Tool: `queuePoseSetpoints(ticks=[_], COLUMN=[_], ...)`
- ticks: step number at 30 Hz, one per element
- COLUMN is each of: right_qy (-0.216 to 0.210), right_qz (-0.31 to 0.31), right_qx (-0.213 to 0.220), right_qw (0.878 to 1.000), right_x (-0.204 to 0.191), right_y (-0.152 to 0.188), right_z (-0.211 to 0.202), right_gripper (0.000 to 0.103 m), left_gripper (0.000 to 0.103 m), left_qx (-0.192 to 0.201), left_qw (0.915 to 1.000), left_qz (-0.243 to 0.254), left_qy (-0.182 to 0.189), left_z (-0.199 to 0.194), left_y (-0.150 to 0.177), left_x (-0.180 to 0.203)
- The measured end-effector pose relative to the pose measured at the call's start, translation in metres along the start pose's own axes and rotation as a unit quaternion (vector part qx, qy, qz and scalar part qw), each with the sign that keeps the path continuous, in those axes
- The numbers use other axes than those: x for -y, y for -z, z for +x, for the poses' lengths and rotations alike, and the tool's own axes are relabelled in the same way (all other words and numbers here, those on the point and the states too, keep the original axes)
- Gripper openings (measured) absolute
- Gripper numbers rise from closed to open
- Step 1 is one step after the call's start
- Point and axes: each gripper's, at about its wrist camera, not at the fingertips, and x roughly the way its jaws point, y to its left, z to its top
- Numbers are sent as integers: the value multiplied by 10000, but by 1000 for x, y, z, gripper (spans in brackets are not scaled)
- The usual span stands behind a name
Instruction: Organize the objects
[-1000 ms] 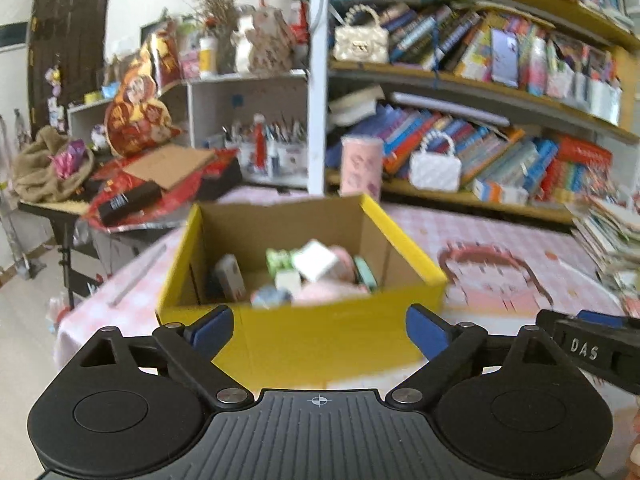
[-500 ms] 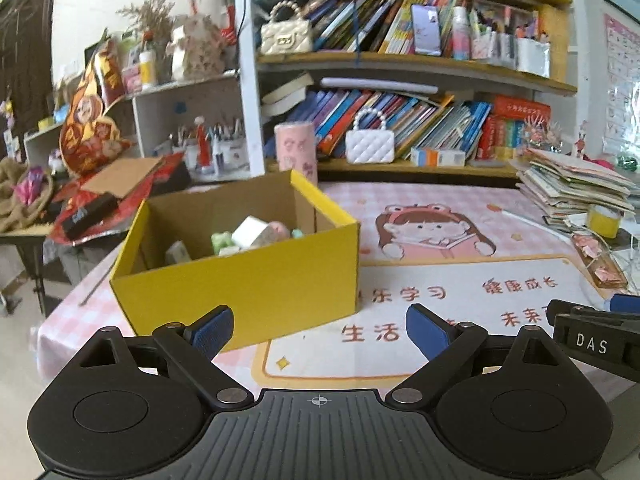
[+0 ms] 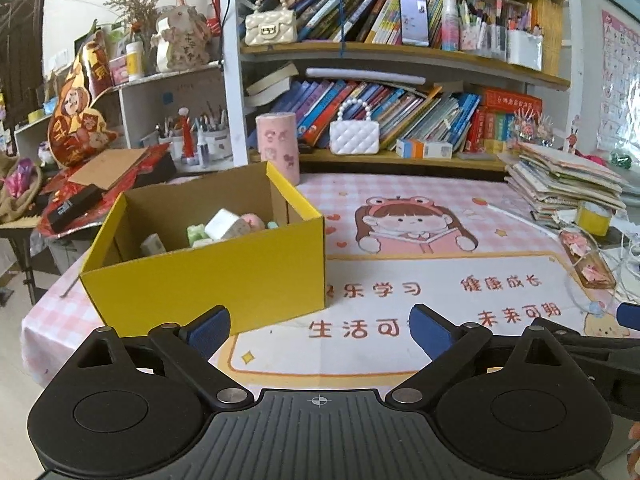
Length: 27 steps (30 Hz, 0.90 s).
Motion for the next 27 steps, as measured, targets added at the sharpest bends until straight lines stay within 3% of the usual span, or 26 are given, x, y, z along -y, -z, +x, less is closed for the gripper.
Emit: queuePoseSetpoints(ticks=[7,18,27], right_qy=[-163,-122,-39], right_qz=[54,167,205], right_qx=[-16,-199,-231], right_qw=[9999,9996,9995], right_x=[0,1,4], right_y=[1,7,12], right_z=[-4,-9,-14], right_gripper=[103,103,103], left_gripper=[100,102,102], left_qx=[-84,-279,-290], left_qw=[9999,9992,9993], left_qz=[-5,5,56], left_qy=[-98,-284,-223], left_z=[-3,-8,-15], left_y=[3,11,15], left_x=[3,4,7])
